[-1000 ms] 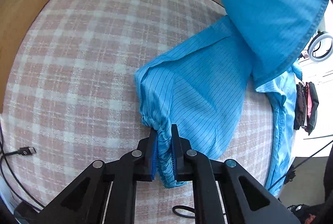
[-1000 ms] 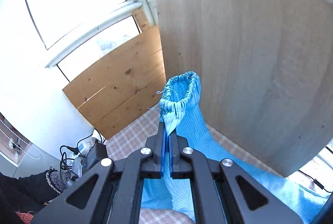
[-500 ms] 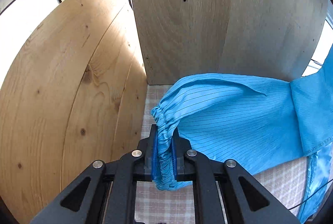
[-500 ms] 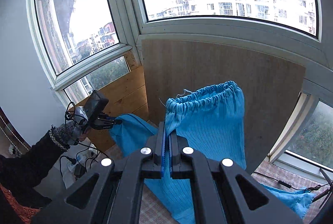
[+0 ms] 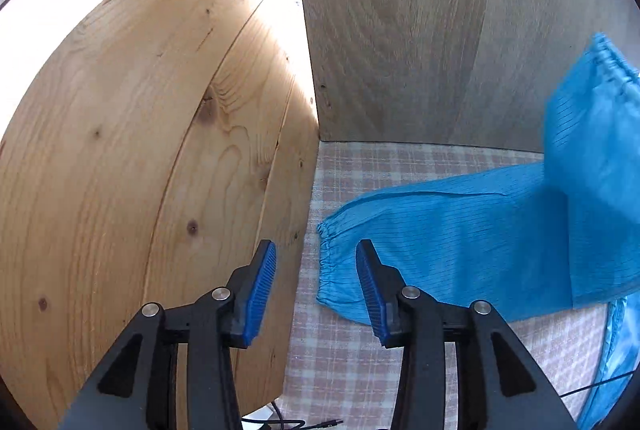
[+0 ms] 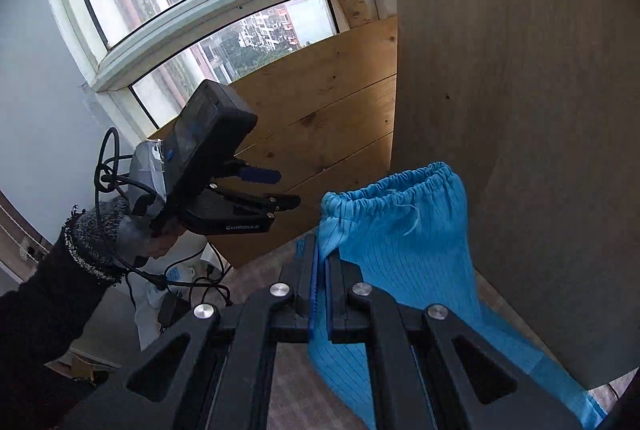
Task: Fold clothes
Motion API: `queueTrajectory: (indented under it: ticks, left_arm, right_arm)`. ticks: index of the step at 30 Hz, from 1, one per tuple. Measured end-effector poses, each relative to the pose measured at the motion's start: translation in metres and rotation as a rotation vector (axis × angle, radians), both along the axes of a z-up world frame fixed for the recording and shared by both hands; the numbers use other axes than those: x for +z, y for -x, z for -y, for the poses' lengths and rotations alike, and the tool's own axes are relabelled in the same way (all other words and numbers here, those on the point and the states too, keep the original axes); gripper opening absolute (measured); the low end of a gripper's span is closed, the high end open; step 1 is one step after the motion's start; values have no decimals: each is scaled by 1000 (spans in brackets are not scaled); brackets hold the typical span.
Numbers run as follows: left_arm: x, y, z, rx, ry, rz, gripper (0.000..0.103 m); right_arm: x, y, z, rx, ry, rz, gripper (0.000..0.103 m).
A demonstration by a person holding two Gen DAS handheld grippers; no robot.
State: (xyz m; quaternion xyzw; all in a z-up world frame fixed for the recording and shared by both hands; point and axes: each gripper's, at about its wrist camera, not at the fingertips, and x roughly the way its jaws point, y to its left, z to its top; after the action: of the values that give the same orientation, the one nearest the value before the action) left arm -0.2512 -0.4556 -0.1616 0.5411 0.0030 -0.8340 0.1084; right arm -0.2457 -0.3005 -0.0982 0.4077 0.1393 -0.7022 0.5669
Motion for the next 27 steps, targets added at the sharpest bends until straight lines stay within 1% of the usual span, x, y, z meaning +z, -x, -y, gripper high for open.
queueTrajectory:
  ticks: [1,3,4,5,6,7,8,9,10,13,14,17,18,21,23,25,26,27]
  left_arm:
    - [3,-4,0,4,3,-9,42]
    - [7,-13,-2,-1,22,-10,42]
    - [8,-17,-3,-5,33,-9,42]
    - [7,-19,-5,-12,43,-6,42]
    - [7,-21,-6,-15,49,-3,43]
    - [5,-22,-6,-15,43,2,43]
    - [-1,-20,-6,-13,28,13,44]
    - [-7,-17,-6,-8,12,30,44]
    - [-16,-13,-6,-6,0,47,44]
    - [-43,3,-13,-11,22,111,44]
    - [-54,10,-15,-10,32,132,44]
    - [-86,28,-17,6,30,193,44]
    - [-94,33,-18,7,41,207,44]
    - [-115,46,-20,9,87,248,44]
    - [-124,50,-21,4,92,263,43]
    - [-127,52,-22,-8,80,265,26]
    - [-128,53,-24,-17,76,267,14]
    - [-126,52,-26,-29,83,268,13]
  right_arm:
    - [-17,4,19,7,-53,17,16]
    - [-40,12,42,3,-106,65,17]
    - [-44,14,46,16,-93,109,17]
    - [-42,16,41,21,-66,134,17]
    - [-40,18,37,25,-38,159,19]
    - [-37,20,33,30,-11,183,27]
    - [-32,22,27,19,8,175,32]
    - [-30,22,17,0,7,162,42]
    - [-28,23,7,-19,4,150,44]
    - [-41,28,-34,-85,-13,170,44]
    - [-50,30,-49,-123,-35,166,44]
    - [-90,35,-92,-215,-116,191,44]
    - [-103,36,-106,-246,-143,200,44]
    - [-135,41,-141,-312,-174,263,44]
    - [-145,42,-156,-338,-178,277,44]
    - [-151,42,-165,-347,-183,280,44]
    - [-154,42,-168,-351,-187,277,44]
    - [-155,43,-170,-355,-190,273,44]
